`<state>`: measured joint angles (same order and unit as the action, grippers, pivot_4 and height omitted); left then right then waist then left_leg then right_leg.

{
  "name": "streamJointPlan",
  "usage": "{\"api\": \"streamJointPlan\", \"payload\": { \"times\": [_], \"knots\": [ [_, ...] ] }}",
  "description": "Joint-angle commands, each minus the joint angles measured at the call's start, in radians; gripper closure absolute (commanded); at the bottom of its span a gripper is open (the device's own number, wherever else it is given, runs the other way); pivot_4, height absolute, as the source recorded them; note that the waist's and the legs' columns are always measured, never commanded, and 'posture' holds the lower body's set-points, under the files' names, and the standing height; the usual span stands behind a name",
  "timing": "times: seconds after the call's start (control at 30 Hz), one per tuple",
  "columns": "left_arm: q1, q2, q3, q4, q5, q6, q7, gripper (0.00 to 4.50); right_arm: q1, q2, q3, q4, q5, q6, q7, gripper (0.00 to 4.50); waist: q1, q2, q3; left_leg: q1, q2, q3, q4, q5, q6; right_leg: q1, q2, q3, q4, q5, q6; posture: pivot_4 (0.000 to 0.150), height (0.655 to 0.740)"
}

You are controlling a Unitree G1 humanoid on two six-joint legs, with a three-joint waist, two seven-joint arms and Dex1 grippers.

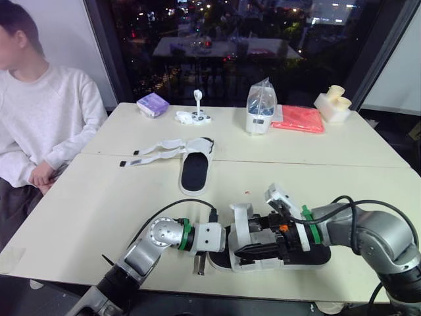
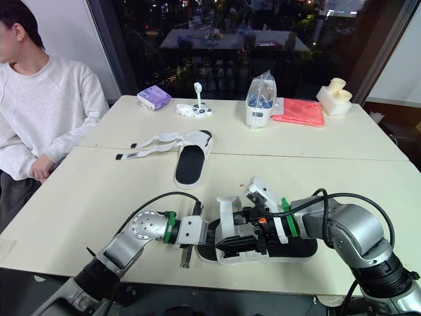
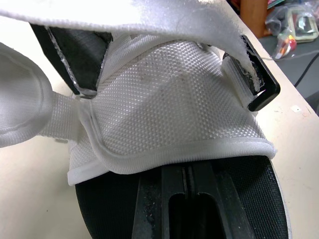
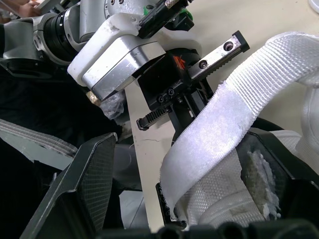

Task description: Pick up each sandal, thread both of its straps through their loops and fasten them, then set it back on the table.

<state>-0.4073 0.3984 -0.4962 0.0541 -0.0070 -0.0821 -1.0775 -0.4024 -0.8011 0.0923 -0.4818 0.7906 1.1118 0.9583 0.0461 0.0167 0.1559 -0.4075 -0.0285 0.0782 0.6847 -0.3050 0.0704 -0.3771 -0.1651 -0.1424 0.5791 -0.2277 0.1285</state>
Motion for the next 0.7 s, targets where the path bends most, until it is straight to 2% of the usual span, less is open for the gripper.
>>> {"api": "streamJointPlan", "payload": {
  "times": [0.03,0.1,0.17,0.2,0.63,0.7],
  "knots": [
    [0.037,0.014,-0.061,0.102,0.079,0.040,0.002,4.50,-0.021,0.003,-0.010,-0.009,0.022,0.002,-0.003,2.30,0.000,0.000,0.000,0.000,0.000,0.000,0.000,0.000,0.000,0.000,0.000,0.000,0.000,0.000,0.000,0.150,0.7400],
    [0.038,0.013,-0.061,0.105,0.080,0.038,0.004,4.50,-0.023,0.005,-0.009,-0.007,0.025,0.004,-0.004,3.45,0.000,0.000,0.000,0.000,0.000,0.000,0.000,0.000,0.000,0.000,0.000,0.000,0.000,0.000,0.000,0.150,0.7400],
    [0.038,0.012,-0.062,0.111,0.081,0.034,0.006,4.50,-0.025,0.006,-0.006,-0.006,0.025,0.004,-0.007,4.37,0.000,0.000,0.000,0.000,0.000,0.000,0.000,0.000,0.000,0.000,0.000,0.000,0.000,0.000,0.000,0.150,0.7400],
    [0.039,0.011,-0.063,0.113,0.082,0.032,0.007,4.50,-0.026,0.007,-0.005,-0.005,0.024,0.003,-0.009,4.47,0.000,0.000,0.000,0.000,0.000,0.000,0.000,0.000,0.000,0.000,0.000,0.000,0.000,0.000,0.000,0.150,0.7400],
    [0.035,0.009,-0.061,0.118,0.082,0.026,0.007,4.50,-0.001,-0.042,0.071,-0.009,-0.047,-0.036,0.004,4.47,0.006,0.000,0.000,0.000,0.000,0.000,0.000,0.000,0.000,0.000,0.000,0.000,0.000,0.000,0.000,0.150,0.7400],
    [0.033,0.010,-0.061,0.115,0.081,0.027,0.005,4.50,-0.017,-0.040,0.052,0.003,-0.016,-0.006,0.005,4.47,0.006,0.000,0.000,0.000,0.000,0.000,0.000,0.000,0.000,0.000,0.000,0.000,0.000,0.000,0.000,0.150,0.7400]
  ]
}}
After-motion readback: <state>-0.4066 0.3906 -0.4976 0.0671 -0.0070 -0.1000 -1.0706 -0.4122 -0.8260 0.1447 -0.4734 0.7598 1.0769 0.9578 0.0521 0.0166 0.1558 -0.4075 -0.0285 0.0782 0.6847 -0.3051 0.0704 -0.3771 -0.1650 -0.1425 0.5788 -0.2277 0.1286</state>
